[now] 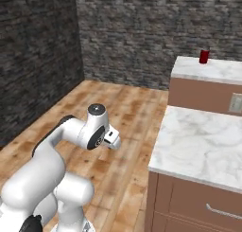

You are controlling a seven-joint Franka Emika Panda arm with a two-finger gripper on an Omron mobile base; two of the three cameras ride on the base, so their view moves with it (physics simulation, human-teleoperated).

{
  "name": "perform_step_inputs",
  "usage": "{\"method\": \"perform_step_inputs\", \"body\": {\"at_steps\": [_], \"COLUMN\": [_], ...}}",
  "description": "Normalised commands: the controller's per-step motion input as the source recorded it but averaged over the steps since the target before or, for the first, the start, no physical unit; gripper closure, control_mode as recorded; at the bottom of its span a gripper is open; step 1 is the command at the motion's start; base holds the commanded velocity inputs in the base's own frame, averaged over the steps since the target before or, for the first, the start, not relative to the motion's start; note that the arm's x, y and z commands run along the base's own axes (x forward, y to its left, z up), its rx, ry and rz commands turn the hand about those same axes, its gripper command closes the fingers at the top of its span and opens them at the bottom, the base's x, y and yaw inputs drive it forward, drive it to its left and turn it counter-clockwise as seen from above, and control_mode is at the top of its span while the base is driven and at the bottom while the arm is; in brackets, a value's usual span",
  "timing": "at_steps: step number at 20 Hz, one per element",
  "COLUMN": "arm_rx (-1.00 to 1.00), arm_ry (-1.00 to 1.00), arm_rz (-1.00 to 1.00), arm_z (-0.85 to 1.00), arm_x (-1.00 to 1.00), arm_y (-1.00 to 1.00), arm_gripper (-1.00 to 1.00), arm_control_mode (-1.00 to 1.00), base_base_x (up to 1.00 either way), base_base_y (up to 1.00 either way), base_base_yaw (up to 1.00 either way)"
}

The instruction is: Four empty soda cans are scattered around the kitchen. Gather all the cans and cluster them next to the stove for recycling.

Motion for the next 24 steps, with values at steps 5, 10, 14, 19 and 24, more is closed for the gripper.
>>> {"method": "perform_step_inputs", "body": {"at_steps": [5,10,14,19,24], "arm_rx": [0.00,0.00,0.00,0.00,0.00], "arm_ry": [0.00,0.00,0.00,0.00,0.00], "arm_rz": [0.00,0.00,0.00,0.00,0.00], "arm_z": [0.00,0.00,0.00,0.00,0.00], "arm_x": [0.00,0.00,0.00,0.00,0.00], "arm_y": [0.00,0.00,0.00,0.00,0.00], "arm_gripper": [-1.00,-1.00,-1.00,-1.00,-1.00], "arm_control_mode": [1.00,1.00,1.00,1.00,1.00], "base_base_x": [0.75,0.46,0.19,0.14,0.43], "base_base_y": [0.54,0.56,0.58,0.65,0.65], "base_base_yaw": [-0.08,-0.30,-0.43,-0.50,-0.48]}}
